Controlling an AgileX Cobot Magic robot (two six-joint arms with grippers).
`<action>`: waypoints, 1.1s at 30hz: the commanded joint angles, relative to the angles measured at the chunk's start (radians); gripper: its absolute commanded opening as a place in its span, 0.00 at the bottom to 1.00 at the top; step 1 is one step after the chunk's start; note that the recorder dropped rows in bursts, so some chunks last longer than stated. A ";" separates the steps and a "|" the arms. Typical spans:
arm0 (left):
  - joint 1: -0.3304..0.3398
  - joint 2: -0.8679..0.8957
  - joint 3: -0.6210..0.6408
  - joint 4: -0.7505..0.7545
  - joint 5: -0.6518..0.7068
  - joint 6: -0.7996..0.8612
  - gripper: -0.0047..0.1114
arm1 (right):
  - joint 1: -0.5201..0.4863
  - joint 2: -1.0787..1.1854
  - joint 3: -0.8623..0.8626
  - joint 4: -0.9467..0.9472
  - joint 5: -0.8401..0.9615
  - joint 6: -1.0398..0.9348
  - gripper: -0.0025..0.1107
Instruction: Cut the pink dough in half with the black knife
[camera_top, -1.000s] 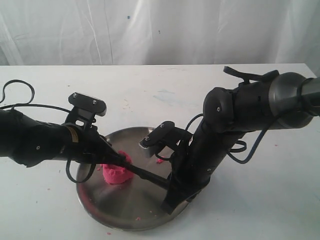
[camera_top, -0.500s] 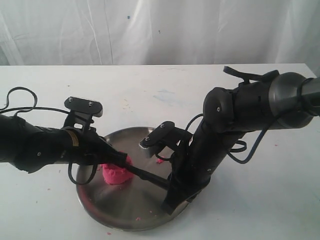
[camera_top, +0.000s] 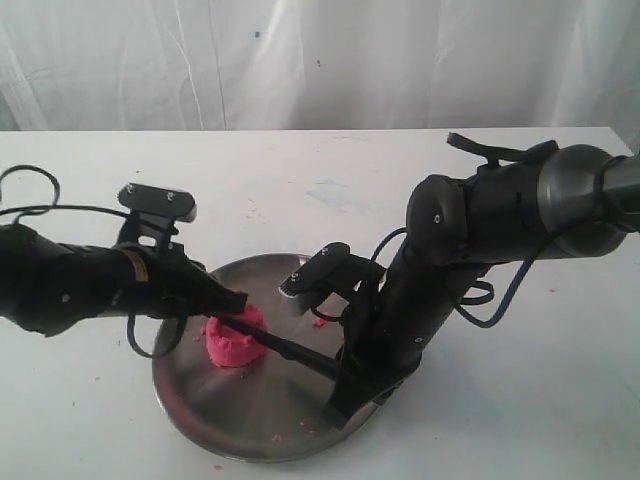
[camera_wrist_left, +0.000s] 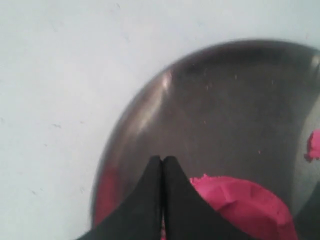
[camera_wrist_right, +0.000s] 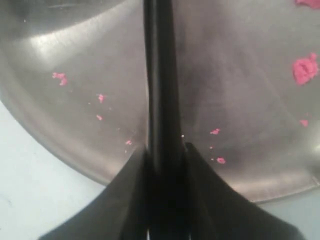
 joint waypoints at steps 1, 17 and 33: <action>0.040 -0.075 -0.006 -0.006 0.107 0.001 0.04 | 0.000 -0.001 -0.006 0.002 -0.005 0.011 0.02; 0.037 -0.058 0.029 0.147 0.122 -0.120 0.04 | 0.000 -0.001 -0.006 0.004 -0.006 0.011 0.02; 0.001 0.018 0.029 0.273 0.058 -0.163 0.04 | 0.000 -0.001 -0.006 0.004 -0.006 0.011 0.02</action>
